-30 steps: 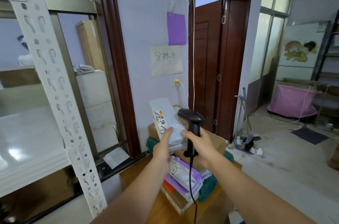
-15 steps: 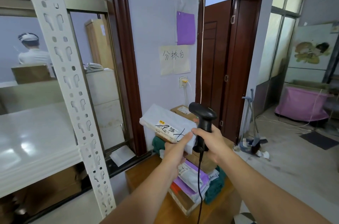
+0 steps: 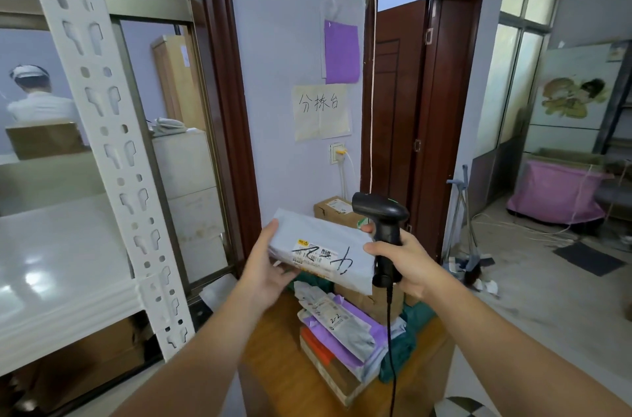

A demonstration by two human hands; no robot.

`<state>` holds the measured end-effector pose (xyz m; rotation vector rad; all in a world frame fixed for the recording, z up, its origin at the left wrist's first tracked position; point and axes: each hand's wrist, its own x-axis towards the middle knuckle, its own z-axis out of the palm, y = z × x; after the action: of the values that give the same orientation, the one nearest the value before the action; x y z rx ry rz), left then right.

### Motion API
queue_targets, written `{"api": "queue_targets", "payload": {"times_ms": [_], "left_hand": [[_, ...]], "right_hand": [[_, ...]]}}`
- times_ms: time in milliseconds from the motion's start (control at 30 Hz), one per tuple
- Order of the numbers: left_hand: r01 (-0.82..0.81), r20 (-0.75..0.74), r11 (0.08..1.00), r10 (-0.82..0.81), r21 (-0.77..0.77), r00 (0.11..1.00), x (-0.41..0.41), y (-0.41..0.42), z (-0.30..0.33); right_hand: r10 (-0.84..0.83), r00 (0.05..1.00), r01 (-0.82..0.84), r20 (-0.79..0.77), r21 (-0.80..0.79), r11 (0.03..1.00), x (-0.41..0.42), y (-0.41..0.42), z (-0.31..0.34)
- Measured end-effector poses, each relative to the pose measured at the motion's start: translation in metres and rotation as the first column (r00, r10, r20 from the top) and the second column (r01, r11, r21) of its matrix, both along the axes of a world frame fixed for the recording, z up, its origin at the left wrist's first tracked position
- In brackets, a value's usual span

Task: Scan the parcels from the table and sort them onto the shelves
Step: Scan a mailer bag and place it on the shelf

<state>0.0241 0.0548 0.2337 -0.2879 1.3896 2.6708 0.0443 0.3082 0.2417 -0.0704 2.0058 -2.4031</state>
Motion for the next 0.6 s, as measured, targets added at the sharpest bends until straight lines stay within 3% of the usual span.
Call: {"api": "queue_targets", "payload": {"times_ms": [200, 267, 433, 500, 600], "left_hand": [[0.301, 0.076, 0.922, -0.291, -0.243, 0.954, -0.010, -0.038, 0.009], [0.327, 0.095, 0.887, -0.314, -0.326, 0.945, -0.015, -0.037, 0.010], [0.064, 0.038, 0.962, -0.056, -0.267, 0.998, -0.035, -0.025, 0.003], [-0.043, 0.013, 0.982, 0.046, -0.186, 0.999, -0.040, -0.020, 0.003], [-0.121, -0.019, 0.986, 0.120, -0.115, 0.993, -0.043, -0.012, 0.005]], "right_hand": [[0.110, 0.992, -0.115, 0.055, 0.088, 0.989, -0.007, 0.014, 0.006], [0.089, 0.995, -0.095, 0.043, 0.152, 0.984, -0.006, 0.010, 0.011], [-0.184, 0.960, 0.249, -0.212, 0.340, 0.907, 0.002, -0.014, 0.019], [-0.162, 0.960, 0.234, -0.230, 0.333, 0.913, 0.011, -0.027, 0.024], [-0.089, 0.988, 0.131, -0.129, 0.363, 0.922, 0.021, -0.049, 0.027]]}}
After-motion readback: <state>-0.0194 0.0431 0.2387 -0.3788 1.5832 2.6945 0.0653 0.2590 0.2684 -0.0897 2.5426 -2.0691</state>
